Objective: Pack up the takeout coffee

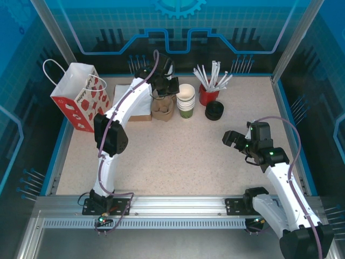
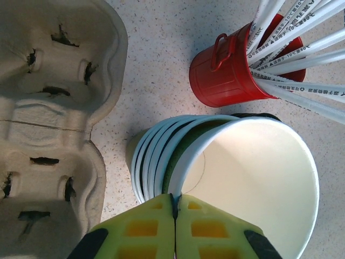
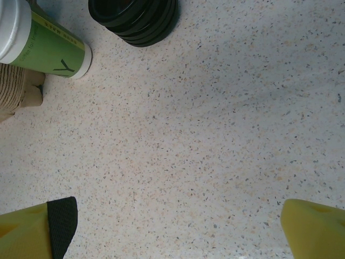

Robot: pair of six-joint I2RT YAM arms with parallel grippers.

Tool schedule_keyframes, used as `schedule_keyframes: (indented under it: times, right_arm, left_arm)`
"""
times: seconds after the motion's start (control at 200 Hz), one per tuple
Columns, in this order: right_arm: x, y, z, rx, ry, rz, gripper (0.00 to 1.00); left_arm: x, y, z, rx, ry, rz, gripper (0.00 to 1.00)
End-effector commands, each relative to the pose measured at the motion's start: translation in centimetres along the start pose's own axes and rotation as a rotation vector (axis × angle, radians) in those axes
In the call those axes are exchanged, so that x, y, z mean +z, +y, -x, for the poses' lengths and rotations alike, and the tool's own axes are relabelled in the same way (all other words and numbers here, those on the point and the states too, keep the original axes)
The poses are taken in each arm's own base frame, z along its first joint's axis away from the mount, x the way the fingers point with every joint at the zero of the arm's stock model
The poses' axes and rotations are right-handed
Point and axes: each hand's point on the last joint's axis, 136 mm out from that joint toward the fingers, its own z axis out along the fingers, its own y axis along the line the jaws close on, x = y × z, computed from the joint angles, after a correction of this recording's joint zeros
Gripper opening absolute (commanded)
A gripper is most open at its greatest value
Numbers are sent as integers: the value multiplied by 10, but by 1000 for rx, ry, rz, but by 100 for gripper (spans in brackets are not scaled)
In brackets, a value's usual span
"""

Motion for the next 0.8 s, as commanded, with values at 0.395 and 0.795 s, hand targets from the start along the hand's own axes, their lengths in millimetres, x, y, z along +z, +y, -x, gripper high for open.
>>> schedule_keyframes:
  times: [0.395,0.795]
  right_arm:
    - [3,-3,-7,-20,32,-25,100]
    - [0,-1,-4,-25,29,-24,100]
  left_arm:
    - [-40,-19,14,57,-52,-21,3]
    - [-104,-34,26,102,-164,-44,2]
